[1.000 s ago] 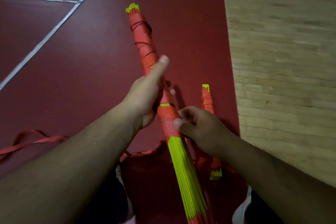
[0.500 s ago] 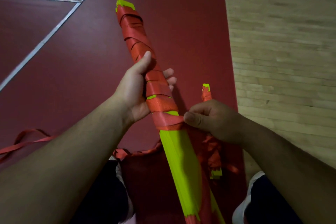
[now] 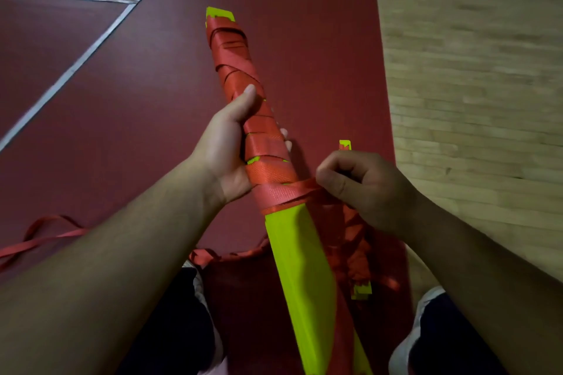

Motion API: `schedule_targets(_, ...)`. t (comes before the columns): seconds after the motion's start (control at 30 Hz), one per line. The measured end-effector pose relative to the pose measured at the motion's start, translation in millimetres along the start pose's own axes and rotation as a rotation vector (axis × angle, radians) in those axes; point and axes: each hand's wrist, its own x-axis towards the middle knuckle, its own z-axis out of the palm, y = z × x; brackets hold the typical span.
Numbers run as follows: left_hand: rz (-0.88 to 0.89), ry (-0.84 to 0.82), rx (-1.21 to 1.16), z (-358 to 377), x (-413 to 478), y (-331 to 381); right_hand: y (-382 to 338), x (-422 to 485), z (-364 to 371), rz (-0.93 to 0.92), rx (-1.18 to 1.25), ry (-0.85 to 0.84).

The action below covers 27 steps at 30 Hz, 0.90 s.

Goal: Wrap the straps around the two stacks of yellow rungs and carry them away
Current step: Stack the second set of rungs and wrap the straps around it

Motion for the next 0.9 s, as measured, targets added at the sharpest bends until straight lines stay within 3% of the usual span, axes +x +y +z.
schedule_targets(0.13, 0.000, -0.037, -0.002, -2.4, -1.0, 2.1, -7.8, 0.6, -3.7, 0.204, 0.220, -0.103)
schedule_targets(0.3, 0.007, -0.071, 0.014, -4.7, -3.1, 6.1, -7.6, 1.0, -8.1, 0.138, -0.033, -0.258)
schedule_targets(0.4, -0.003, -0.081, 0.016, -4.7, -4.1, 4.3, -3.9, -0.3, -6.6, 0.134, 0.031, -0.255)
schedule_targets(0.6, 0.045, -0.081, -0.067, 0.8, -3.7, 3.4, -2.6, 0.4, 12.7, 0.176, 0.287, -0.084)
schedule_targets(0.73, 0.085, -0.076, -0.119, 2.8, -3.0, 0.9, 2.4, -0.8, 21.3, 0.227, 0.486, -0.102)
schedule_targets(0.9, 0.119, -0.123, -0.130, -0.1, -4.4, 0.7, 3.2, -2.7, 20.7, 0.242, 0.386, -0.164)
